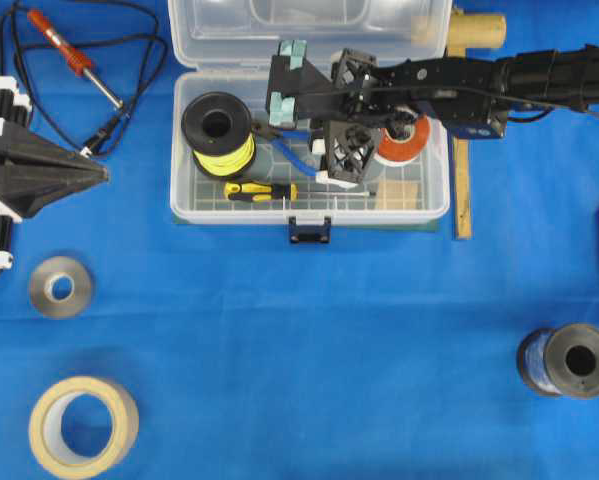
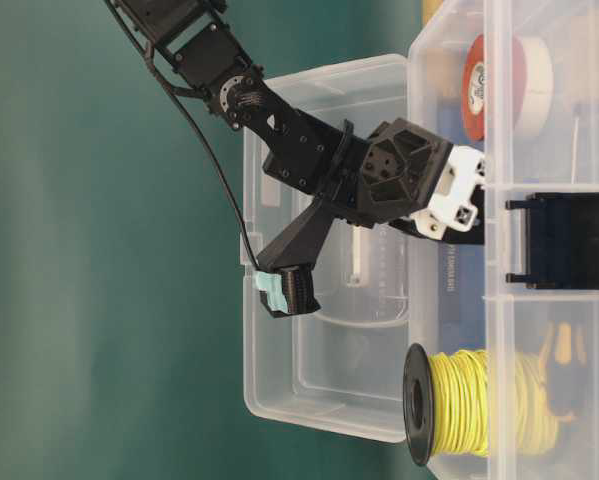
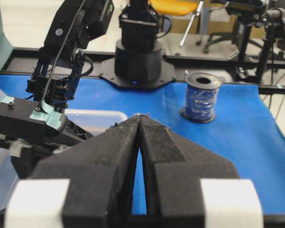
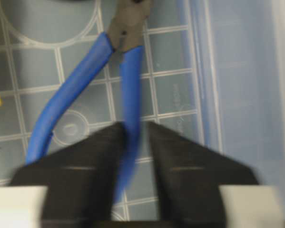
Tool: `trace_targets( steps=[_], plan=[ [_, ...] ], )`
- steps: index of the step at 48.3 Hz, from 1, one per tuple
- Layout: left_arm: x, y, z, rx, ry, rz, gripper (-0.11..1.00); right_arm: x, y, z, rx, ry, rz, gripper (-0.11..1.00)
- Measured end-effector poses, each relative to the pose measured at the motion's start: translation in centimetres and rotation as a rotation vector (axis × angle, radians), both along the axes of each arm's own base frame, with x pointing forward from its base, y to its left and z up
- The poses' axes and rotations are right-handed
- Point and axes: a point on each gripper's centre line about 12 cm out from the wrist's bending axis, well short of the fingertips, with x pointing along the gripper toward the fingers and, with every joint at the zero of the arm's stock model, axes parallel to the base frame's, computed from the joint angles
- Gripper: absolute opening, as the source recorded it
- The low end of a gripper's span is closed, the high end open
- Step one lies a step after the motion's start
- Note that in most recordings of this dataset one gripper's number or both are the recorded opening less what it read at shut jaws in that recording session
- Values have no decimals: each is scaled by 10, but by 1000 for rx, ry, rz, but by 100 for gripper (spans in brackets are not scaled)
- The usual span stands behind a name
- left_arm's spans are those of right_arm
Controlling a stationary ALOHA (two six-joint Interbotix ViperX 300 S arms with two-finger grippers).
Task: Pick the nipper from the toolbox among several items.
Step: 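Lower the right gripper and close it on the nipper's blue handles, then lift the nipper out of the toolbox and carry it toward the front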
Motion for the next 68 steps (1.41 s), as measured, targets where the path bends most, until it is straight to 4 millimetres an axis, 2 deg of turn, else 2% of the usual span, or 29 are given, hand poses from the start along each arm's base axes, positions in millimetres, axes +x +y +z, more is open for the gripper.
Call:
trace_targets(
  steps=[2, 12, 23, 32, 37, 42, 49, 57, 63, 68],
  plan=[
    [0, 0, 0, 0, 0, 0, 0, 0, 0, 0, 0, 2, 2, 12],
    [0, 0, 0, -1, -2, 0, 0, -2, -1, 7, -8, -10, 5, 13],
    [0, 0, 0, -3, 0, 0, 0, -14, 1, 67, -46, -130, 2, 13],
    [0, 0, 0, -2, 0, 0, 0, -40, 11, 113, -70, -222, 0, 13],
    [0, 0, 0, -3, 0, 0, 0, -52, 26, 130, -77, -267, 25, 13],
    [0, 0, 0, -3, 0, 0, 0, -59, 54, 141, -73, -322, 82, 13],
    [0, 0, 0, -3, 0, 0, 0, -62, 102, 142, -36, -367, 184, 12],
    [0, 0, 0, -3, 0, 0, 0, -61, 137, 131, 15, -353, 243, 12],
    [-1, 0, 0, -5, -3, 0, 0, -54, 161, 108, 56, -307, 271, 13],
    [-1, 0, 1, -6, -5, -1, 0, -49, 170, 86, 80, -263, 270, 13]
  ],
)
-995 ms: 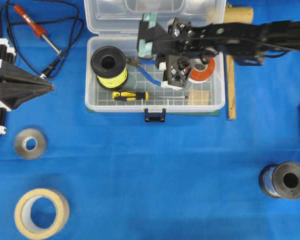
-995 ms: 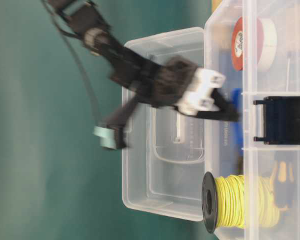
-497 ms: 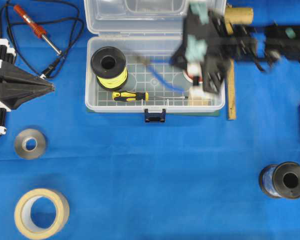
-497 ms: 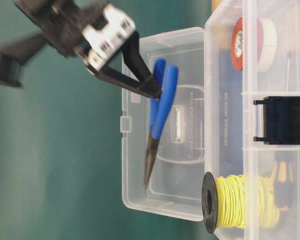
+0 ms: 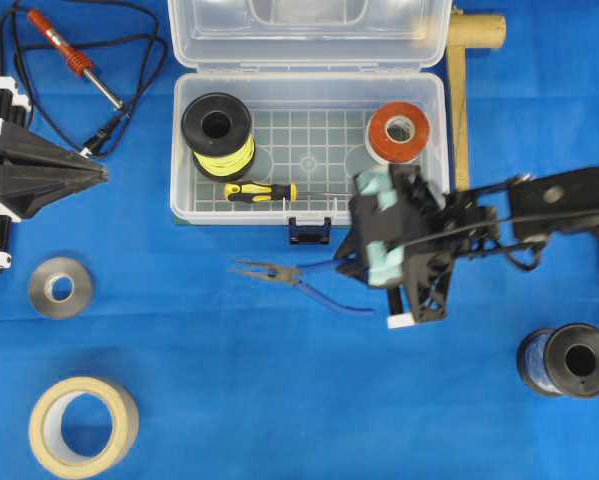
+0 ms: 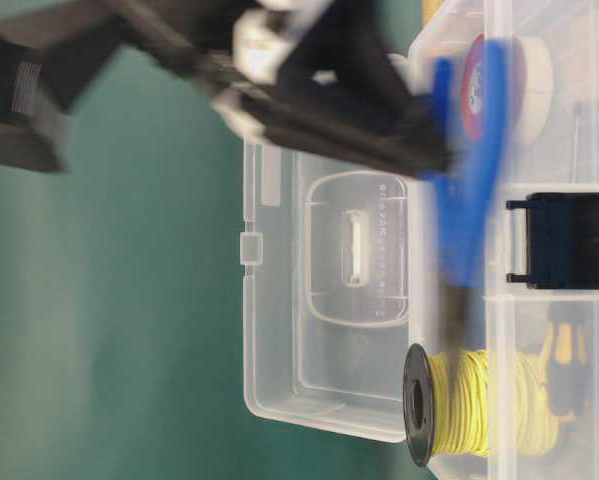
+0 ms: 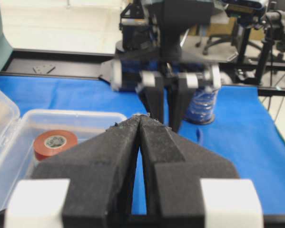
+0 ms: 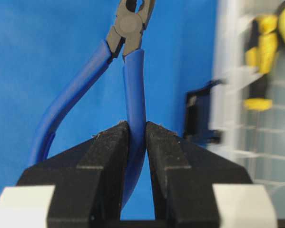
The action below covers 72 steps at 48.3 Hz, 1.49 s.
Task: Pick the nipper from the toolbox among several items.
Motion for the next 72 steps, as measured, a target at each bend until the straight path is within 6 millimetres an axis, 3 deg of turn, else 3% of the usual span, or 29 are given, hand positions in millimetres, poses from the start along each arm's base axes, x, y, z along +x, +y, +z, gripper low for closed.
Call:
trace_targets(
  steps=[10, 17, 34, 36, 43, 47, 56, 63, 72],
  plan=[
    [0, 0, 0, 1, -3, 1, 0, 6, 19, -49, 27, 111, 2, 13],
    [0, 0, 0, 0, -3, 2, 0, 9, 29, -73, 38, 169, -1, 12],
    [0, 0, 0, -3, -3, -1, 0, 14, 30, -85, 46, 210, -20, 14],
    [0, 0, 0, -8, -2, 1, 0, 14, 29, -85, 45, 216, -22, 22],
    [0, 0, 0, -8, -2, -1, 0, 13, 26, -82, 40, 249, -31, 67],
    [0, 0, 0, -9, -2, 1, 0, 11, 24, -67, 39, 241, -32, 83],
    [0, 0, 1, -11, -3, 1, 0, -2, 20, -1, 34, 129, -19, 74],
    [0, 0, 1, -11, -3, 1, 0, -32, 11, 56, -2, -13, 3, 74],
    [-1, 0, 1, -11, -6, 1, 0, -79, -8, 82, -27, -122, -16, 74]
  ],
)
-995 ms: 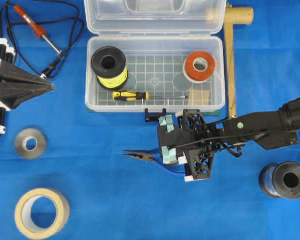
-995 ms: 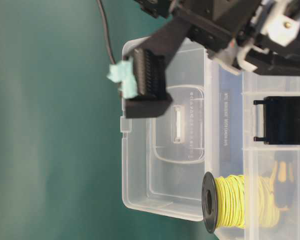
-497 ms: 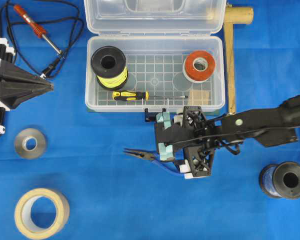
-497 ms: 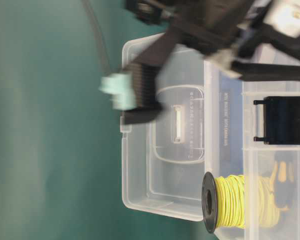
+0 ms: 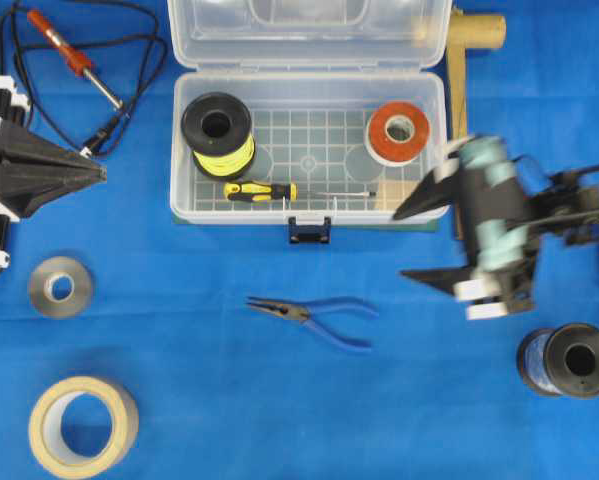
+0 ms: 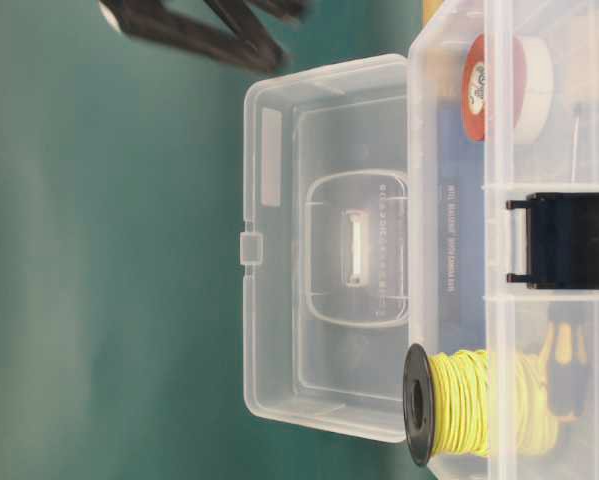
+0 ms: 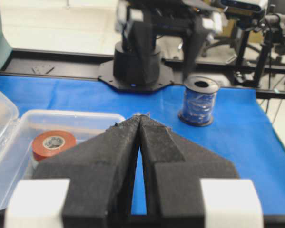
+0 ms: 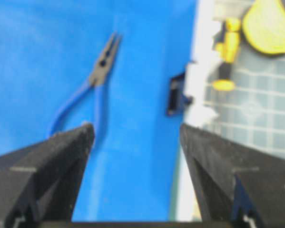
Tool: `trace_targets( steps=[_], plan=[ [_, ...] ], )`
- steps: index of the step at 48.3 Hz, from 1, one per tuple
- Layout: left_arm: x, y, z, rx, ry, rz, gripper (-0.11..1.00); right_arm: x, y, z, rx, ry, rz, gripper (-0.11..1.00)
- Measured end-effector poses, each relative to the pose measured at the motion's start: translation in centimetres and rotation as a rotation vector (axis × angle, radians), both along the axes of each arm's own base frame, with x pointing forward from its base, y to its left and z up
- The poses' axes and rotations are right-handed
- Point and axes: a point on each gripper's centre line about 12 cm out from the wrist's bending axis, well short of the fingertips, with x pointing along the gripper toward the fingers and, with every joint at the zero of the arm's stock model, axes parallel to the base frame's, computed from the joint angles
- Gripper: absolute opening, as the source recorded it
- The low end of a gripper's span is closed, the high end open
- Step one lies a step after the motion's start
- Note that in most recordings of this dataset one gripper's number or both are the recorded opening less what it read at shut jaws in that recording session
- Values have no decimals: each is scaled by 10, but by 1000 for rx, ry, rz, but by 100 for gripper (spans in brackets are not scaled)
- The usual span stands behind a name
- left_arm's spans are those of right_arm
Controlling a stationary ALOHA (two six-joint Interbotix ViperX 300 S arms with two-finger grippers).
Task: Pick the nipper from the toolbox among several items.
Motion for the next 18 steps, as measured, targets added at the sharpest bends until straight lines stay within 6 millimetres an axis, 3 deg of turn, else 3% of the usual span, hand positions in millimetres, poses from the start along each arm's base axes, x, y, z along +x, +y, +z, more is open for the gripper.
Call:
trace_targets(
  steps=[9, 18],
  plan=[
    [0, 0, 0, 0, 3, 0, 0, -54, -8, 9, 18, -162, 1, 74],
    [0, 0, 0, -2, 2, -2, 0, -95, -19, -10, 45, -249, -34, 74]
  ],
)
